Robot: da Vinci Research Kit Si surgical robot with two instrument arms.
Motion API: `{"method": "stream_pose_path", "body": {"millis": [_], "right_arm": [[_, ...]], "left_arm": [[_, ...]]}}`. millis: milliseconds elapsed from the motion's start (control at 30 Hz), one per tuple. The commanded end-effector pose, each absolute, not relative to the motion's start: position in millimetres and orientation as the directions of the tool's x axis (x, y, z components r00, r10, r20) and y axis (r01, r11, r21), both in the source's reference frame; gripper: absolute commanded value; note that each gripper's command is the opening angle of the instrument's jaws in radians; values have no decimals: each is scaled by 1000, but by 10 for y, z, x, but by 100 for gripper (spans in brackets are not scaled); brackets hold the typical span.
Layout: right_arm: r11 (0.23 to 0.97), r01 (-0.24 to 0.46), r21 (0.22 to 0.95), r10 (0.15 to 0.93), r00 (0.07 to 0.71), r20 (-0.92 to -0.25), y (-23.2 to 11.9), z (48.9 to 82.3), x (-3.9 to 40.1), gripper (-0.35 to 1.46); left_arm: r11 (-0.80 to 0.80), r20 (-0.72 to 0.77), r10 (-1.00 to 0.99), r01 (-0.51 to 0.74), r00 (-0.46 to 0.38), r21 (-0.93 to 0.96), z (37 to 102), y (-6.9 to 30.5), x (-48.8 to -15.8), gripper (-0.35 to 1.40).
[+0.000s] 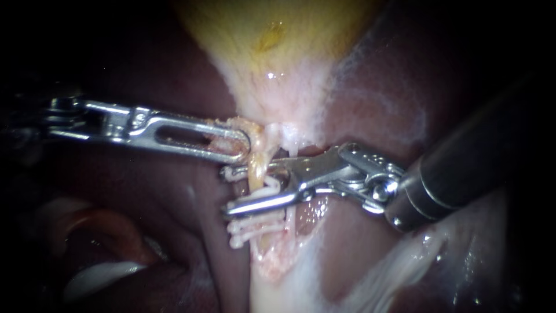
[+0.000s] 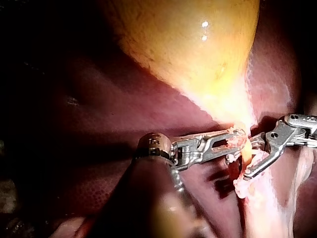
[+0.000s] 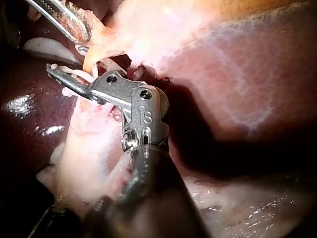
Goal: Clipping third clip left tube
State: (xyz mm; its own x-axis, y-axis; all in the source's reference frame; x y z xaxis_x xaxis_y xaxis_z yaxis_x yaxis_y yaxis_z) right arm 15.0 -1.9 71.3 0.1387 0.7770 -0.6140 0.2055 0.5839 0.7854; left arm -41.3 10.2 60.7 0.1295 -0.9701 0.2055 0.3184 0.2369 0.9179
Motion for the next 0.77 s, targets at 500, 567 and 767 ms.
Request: {"method": "stream_pose_path", "body": {"millis": [500, 567, 767], "right_arm": [[563, 172, 808, 793, 162, -587, -18, 717, 138, -35], [563, 172, 808, 793, 162, -587, -18, 718, 138, -35], [558, 171, 812, 797, 162, -582, -17, 719, 137, -35]], "left_arm": [[237, 205, -970, 318, 130, 918, 607, 102, -412, -35], [237, 205, -970, 318, 130, 918, 607, 102, -412, -35], [237, 205, -970, 318, 130, 918, 607, 102, -412, -35]]}}
